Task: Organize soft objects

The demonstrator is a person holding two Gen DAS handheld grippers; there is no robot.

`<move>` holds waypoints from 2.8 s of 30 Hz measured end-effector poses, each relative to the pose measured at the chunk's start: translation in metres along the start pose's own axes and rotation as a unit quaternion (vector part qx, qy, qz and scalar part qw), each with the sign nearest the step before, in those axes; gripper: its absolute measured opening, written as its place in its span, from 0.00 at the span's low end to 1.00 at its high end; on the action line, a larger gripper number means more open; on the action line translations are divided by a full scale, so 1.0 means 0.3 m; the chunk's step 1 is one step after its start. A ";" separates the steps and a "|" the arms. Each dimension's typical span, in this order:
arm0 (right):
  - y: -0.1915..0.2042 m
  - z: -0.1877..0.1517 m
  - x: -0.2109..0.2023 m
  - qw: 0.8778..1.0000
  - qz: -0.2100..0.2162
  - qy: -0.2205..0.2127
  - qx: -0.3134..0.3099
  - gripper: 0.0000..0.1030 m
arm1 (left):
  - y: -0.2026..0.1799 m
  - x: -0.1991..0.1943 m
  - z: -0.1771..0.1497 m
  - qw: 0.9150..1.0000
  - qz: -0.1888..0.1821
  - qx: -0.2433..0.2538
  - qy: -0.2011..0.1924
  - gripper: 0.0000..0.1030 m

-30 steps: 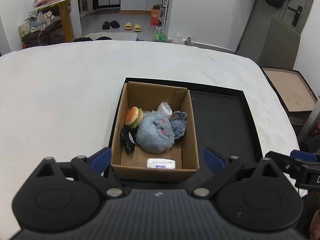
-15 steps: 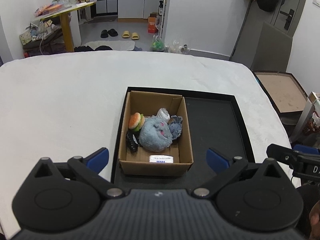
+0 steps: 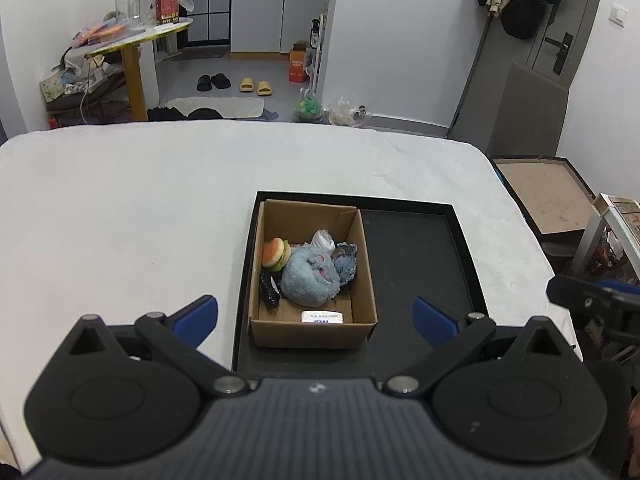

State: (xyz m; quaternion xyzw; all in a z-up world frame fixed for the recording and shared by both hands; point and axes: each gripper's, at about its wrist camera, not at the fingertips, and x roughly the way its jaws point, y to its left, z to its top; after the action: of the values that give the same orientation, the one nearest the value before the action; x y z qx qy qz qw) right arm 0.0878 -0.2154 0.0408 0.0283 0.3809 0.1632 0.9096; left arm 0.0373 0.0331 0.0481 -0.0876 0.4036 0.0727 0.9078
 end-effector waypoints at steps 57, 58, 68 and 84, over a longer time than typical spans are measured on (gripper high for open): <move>0.065 -0.056 -0.326 0.998 0.001 -0.060 -0.009 1.00 | 0.012 -0.413 -0.093 0.997 -0.002 0.022 -0.072 1.00; 0.063 -0.056 -0.328 0.998 0.002 -0.061 -0.008 1.00 | 0.010 -0.414 -0.094 0.997 -0.002 0.023 -0.072 1.00; 0.063 -0.061 -0.319 0.998 -0.005 -0.060 -0.001 1.00 | 0.007 -0.401 -0.098 0.997 0.000 0.024 -0.068 1.00; 0.060 -0.064 -0.313 0.998 -0.010 -0.059 0.003 1.00 | 0.016 -0.390 -0.101 0.998 0.002 0.017 -0.067 1.00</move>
State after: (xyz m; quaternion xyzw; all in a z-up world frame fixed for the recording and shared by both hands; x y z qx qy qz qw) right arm 0.0079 -0.2295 0.0946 0.0365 0.3273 0.1508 0.9321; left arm -0.0631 0.0241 0.1148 -0.0667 0.3435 0.0737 0.9339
